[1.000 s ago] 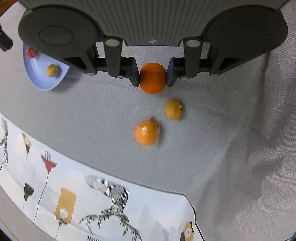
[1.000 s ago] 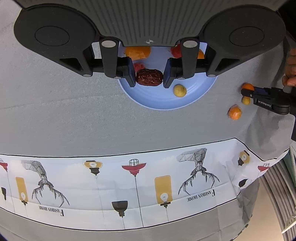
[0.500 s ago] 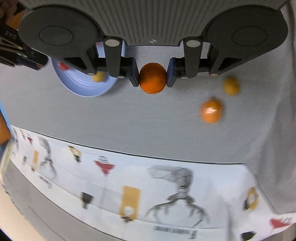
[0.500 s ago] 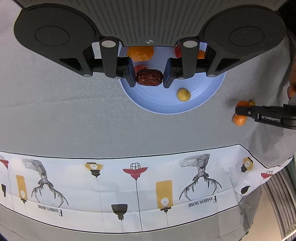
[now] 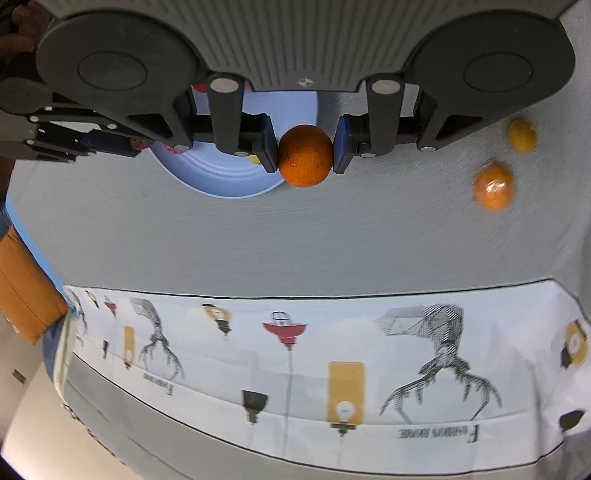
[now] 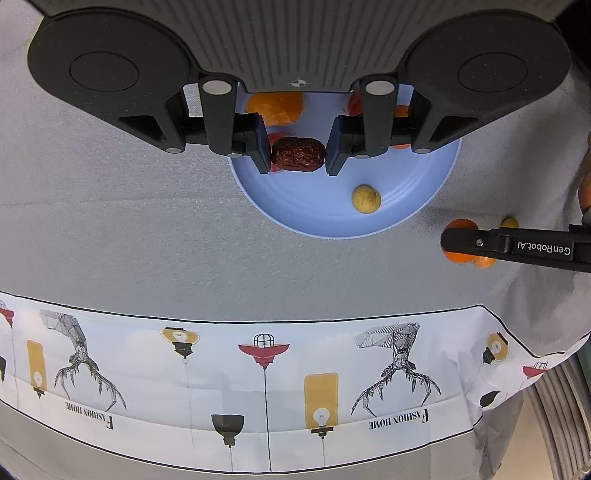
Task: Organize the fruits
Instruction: 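Carry the orange with the left gripper while the right gripper carries the date over the plate, then open the left gripper to drop the orange while the right gripper releases the date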
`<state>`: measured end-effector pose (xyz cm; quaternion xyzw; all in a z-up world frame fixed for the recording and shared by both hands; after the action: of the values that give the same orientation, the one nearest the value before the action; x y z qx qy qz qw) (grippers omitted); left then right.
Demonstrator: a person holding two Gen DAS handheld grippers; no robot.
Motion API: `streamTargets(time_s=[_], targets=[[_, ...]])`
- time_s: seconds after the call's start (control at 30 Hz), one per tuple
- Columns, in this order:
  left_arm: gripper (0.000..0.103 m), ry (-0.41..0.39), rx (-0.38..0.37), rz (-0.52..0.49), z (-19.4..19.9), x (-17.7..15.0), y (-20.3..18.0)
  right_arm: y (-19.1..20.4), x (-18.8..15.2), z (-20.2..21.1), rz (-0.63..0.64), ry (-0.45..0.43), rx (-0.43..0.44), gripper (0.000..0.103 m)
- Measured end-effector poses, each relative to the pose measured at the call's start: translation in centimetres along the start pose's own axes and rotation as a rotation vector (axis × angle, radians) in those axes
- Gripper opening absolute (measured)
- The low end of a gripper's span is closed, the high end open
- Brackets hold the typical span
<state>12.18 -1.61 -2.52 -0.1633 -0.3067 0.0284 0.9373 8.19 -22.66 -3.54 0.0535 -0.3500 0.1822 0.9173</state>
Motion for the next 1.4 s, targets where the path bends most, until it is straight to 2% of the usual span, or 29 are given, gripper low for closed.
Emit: streamTargets(time_s=[0.27, 0.5, 1.4], targets=[[0.035, -0.031, -0.048, -0.158, 0.2, -1.0, -2.9, 0.2, 0.0, -0.2, 0.004, 0.004, -0.005, 0.034], [0.035, -0.007, -0.054, -0.269, -0.6, -2.5, -4.6, 0.3, 0.0, -0.2, 0.004, 0.005, -0.005, 0.034], [0.035, 0.0, -0.075, -0.283, -1.0, -2.9, -5.0, 0.5, -0.1, -0.2, 0.004, -0.005, -0.004, 0.034]])
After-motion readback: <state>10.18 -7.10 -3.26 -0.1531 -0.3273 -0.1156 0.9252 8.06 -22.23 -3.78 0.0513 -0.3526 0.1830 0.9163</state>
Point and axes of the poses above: each gripper's, at about its wrist camera, not at the fingertips, and z roughly against the way its jaws point, y to its left, x to its top, the point moved 3 cm from there along -z, roughly the way its jaws point, and after that the axes turned 12 degrees about z, right-handed, at the moved point
